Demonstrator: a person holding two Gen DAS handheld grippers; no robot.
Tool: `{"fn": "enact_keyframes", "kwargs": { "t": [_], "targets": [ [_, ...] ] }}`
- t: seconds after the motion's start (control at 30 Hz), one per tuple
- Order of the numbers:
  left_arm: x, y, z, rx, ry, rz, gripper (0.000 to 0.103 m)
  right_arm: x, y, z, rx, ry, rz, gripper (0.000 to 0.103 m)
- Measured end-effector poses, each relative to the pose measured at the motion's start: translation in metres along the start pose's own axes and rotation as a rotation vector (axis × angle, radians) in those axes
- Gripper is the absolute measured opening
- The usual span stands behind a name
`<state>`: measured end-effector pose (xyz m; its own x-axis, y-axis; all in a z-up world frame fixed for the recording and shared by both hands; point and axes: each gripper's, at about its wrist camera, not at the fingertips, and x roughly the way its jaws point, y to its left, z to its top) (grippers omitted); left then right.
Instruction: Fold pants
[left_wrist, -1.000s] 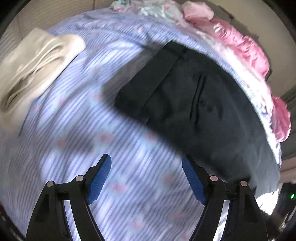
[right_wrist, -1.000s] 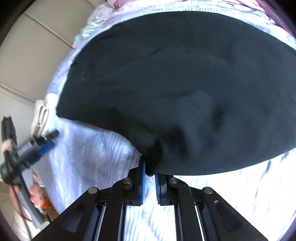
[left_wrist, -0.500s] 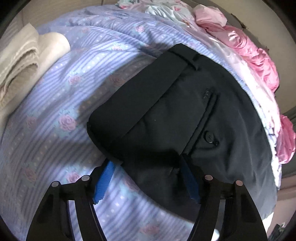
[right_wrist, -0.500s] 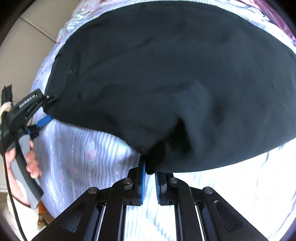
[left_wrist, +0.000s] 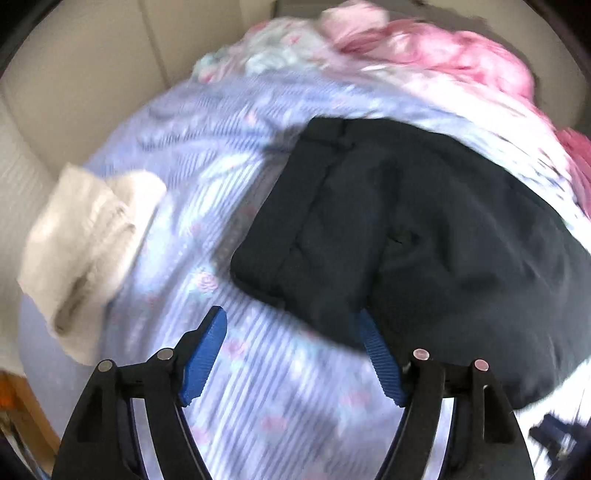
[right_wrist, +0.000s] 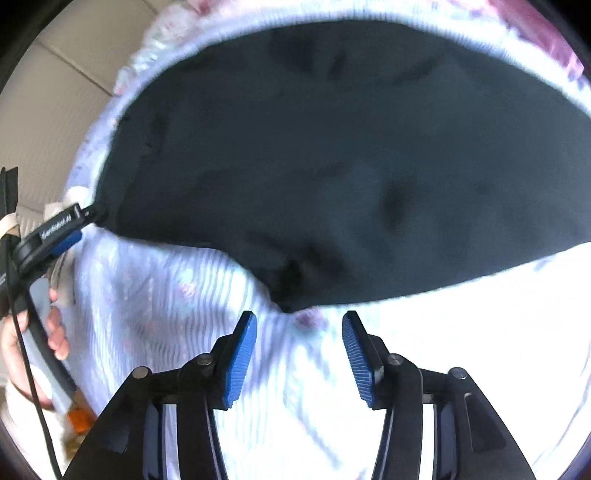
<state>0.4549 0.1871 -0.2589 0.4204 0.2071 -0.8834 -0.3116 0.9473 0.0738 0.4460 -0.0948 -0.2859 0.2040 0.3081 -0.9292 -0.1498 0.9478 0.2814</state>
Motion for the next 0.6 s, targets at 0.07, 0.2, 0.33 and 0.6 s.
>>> {"fn": "enact_keyframes", "kwargs": {
  "t": [0.07, 0.2, 0.33, 0.6],
  "targets": [
    [-0.029, -0.008, -0.012, 0.063, -0.028, -0.043, 0.074, -0.025, -0.007, -0.011, -0.009, -0.031, -0.004, 0.050],
    [-0.071, -0.038, -0.019, 0.159, -0.064, -0.146, 0.074, -0.080, -0.031, -0.029, 0.003, -0.109, -0.042, 0.050],
    [-0.105, -0.092, -0.013, 0.305, -0.109, -0.234, 0.075, -0.141, -0.072, -0.032, 0.057, -0.239, -0.128, 0.050],
    [-0.158, -0.201, 0.004, 0.417, -0.192, -0.322, 0.075, -0.219, -0.159, -0.020, 0.179, -0.418, -0.267, 0.059]
  ]
}}
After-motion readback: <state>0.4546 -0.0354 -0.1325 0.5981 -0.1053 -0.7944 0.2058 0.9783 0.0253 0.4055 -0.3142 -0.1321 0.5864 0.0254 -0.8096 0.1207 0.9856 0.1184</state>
